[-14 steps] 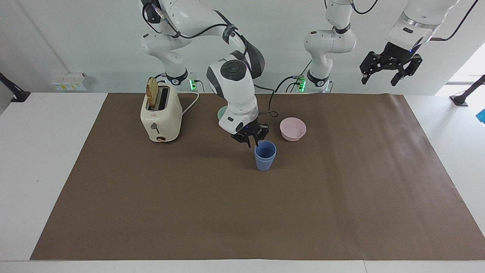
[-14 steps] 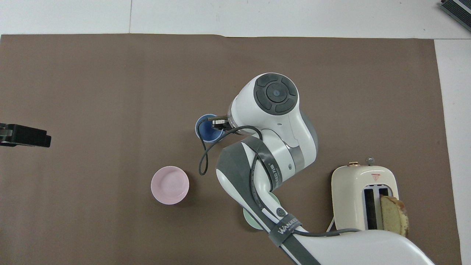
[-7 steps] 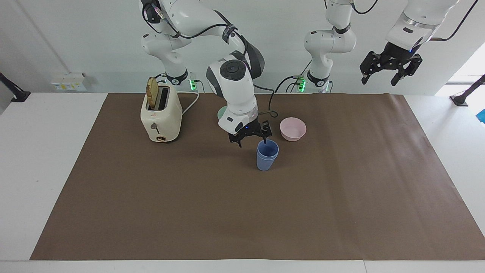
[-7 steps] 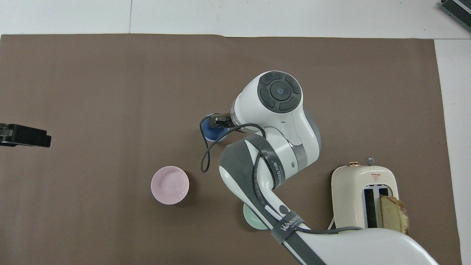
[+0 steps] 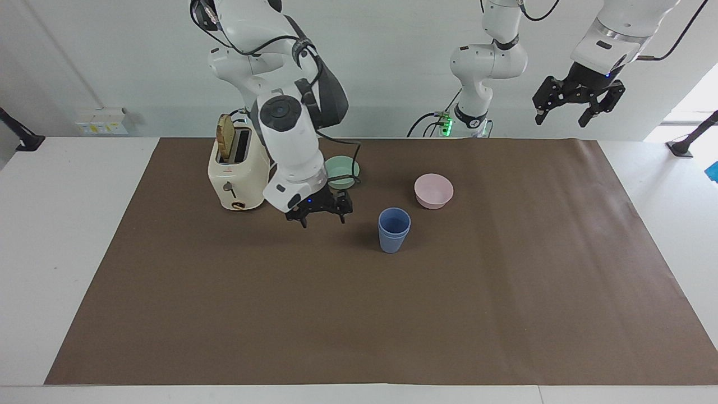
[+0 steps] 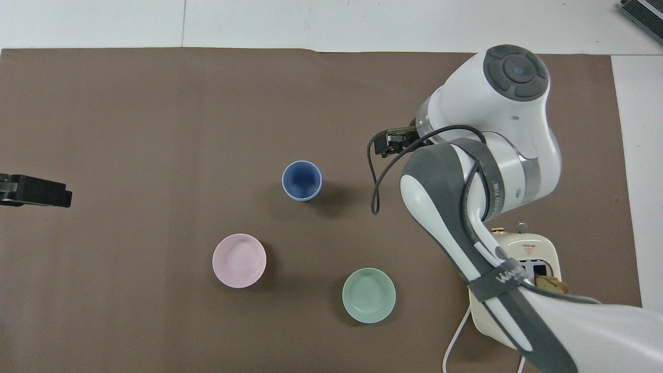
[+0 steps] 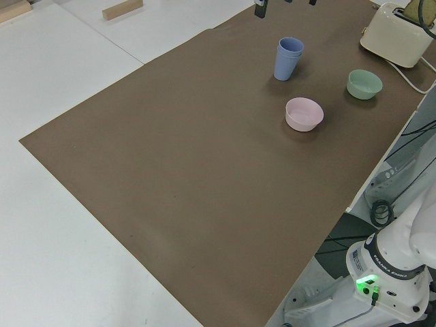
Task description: Stack blue cups with both arms
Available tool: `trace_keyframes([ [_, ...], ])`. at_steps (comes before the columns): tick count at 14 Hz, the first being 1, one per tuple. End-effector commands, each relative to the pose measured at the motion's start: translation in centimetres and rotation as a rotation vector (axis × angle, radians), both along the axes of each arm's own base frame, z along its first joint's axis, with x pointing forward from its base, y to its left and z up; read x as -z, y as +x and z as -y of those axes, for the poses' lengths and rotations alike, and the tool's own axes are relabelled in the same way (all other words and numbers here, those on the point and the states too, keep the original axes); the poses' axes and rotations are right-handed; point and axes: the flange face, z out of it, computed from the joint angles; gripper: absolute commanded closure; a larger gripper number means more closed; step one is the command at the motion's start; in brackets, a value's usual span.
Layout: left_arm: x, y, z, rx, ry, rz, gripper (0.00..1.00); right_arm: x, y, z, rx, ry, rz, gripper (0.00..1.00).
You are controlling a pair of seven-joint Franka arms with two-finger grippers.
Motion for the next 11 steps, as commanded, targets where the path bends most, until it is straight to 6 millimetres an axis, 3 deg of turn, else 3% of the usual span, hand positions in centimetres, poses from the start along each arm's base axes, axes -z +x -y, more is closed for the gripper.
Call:
trace_keyframes([
  [1, -0.3, -0.3, -0.3, -0.003, 0.008, -0.009, 0.00, -1.2, 0.3, 3.0, -0.005, -0.018, 0.006, 0.00],
  [5, -0.3, -0.3, -0.3, -0.003, 0.008, -0.009, 0.00, -1.3, 1.7, 8.6, 0.040, -0.055, 0.014, 0.00],
  [11, -0.3, -0.3, -0.3, -0.003, 0.008, -0.009, 0.00, -3.0, 2.4, 17.4, 0.061, -0.123, 0.005, 0.00],
])
